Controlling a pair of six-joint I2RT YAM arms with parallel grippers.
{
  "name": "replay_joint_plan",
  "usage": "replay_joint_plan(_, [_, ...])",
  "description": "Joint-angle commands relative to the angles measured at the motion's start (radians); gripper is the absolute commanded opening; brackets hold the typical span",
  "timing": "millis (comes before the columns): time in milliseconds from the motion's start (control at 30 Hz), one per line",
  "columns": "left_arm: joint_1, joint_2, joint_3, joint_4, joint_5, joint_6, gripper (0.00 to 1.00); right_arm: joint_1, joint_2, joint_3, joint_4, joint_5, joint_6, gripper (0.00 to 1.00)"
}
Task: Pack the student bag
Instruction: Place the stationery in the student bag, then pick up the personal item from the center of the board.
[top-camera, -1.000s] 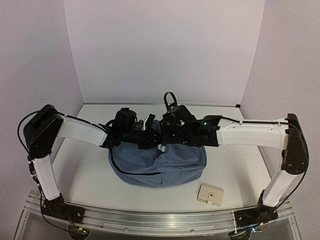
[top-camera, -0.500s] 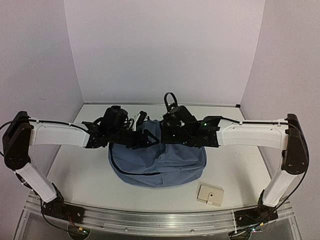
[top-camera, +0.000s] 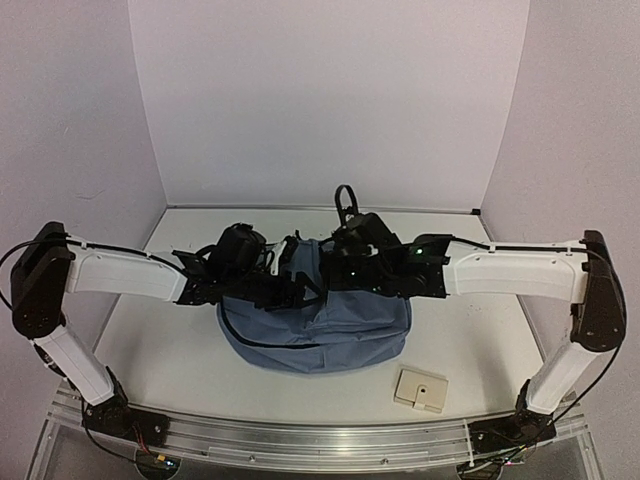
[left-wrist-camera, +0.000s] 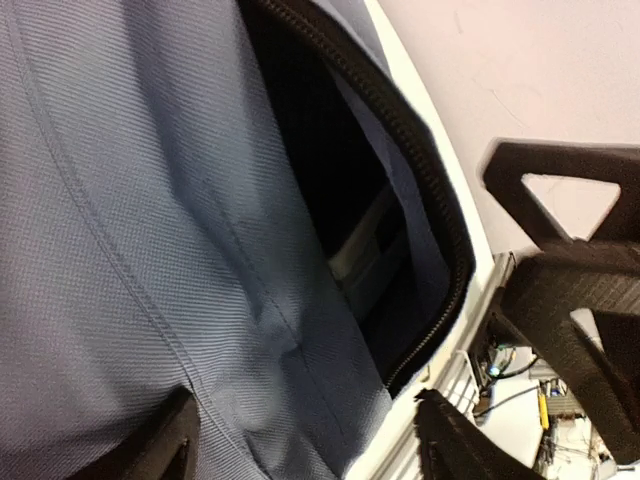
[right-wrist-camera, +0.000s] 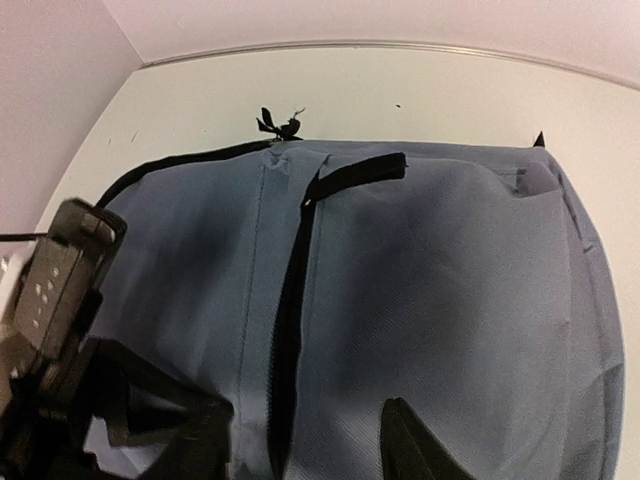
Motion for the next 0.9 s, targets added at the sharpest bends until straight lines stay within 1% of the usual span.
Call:
replay_joint_plan(0, [0.025, -0.084, 0.035, -0.138, -0.173, 0.000, 0.83, 0.004, -0.151, -0.055, -0.062, 0.062, -0.036, 0.71])
replay_joint_plan(67, [0.045, -0.131, 0.023, -0.205, -0.212, -0.009, 0.89, -0.004, -0.194, -0.099, -0.130, 0.076, -0.033, 0.79])
replay_joint_plan(167, [0.092, -0.214, -0.003, -0.301, -0.239, -0.026, 0.95, -0.013, -0.280, -0.201, -0.206, 0.043, -0.012, 0.90])
replay_joint_plan(233, [0.131, -0.265, -0.008, -0.374, -0.242, -0.029, 0.97, -0.016, -0.337, -0.265, -0.257, 0.002, 0.017, 0.93])
replay_joint_plan(333, [0.178, -0.331, -0.006, -0.482, -0.281, -0.024, 1.00, -0.016, -0.384, -0.347, -0.329, -0.103, 0.090, 0.94])
replay_joint_plan(500, [0.300, -0.387, -0.020, -0.614, -0.273, -0.014, 1.00, 0.001, -0.434, -0.504, -0.385, -0.255, 0.260, 0.92])
replay_joint_plan(667, [0.406, -0.388, -0.078, -0.613, -0.209, -0.005, 1.00, 0.027, -0.429, -0.605, -0.428, -0.304, 0.383, 0.91])
replay_joint_plan(800, [0.421, -0.387, -0.098, -0.589, -0.187, -0.004, 1.00, 0.032, -0.401, -0.664, -0.401, -0.356, 0.417, 0.90])
replay_joint_plan(867, [0.423, -0.387, -0.103, -0.579, -0.185, -0.003, 1.00, 0.035, -0.377, -0.679, -0.358, -0.375, 0.419, 0.90])
